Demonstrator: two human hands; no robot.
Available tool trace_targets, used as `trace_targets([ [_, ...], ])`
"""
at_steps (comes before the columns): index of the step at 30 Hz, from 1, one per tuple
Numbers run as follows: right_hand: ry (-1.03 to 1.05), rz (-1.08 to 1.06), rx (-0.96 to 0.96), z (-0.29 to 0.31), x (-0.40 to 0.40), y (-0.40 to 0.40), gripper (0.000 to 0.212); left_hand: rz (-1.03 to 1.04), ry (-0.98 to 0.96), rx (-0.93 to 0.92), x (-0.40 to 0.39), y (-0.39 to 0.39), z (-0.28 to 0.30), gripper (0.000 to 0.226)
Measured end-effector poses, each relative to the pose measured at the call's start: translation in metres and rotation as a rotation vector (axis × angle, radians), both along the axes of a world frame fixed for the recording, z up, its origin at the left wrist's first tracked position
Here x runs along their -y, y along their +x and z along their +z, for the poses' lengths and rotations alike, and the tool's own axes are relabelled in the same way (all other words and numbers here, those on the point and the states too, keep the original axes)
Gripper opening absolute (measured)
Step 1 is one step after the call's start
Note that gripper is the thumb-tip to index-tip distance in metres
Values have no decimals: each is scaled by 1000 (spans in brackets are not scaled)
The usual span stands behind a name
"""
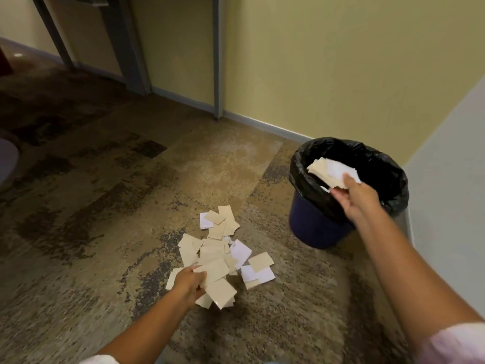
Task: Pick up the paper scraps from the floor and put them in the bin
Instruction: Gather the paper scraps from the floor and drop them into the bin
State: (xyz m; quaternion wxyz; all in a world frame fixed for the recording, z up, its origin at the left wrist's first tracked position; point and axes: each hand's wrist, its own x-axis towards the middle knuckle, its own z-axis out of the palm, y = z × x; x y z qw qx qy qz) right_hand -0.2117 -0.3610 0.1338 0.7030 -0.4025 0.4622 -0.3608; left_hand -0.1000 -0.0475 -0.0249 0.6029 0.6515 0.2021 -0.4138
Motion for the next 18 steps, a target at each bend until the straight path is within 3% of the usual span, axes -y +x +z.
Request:
trace_targets([
  [4,45,40,-4,7,13,-1,54,-66,-55,70,37,20,25,36],
  [10,-129,159,-290,-62,-48,-13,21,-158,-164,220,108,46,82,38],
  [14,-5,345,-470,-129,-115,-22,18,-185,-257,284,178,47,144,43],
  [18,94,407,-466,-156,-148,-20,21,-234,-342,295,247,31,180,39],
])
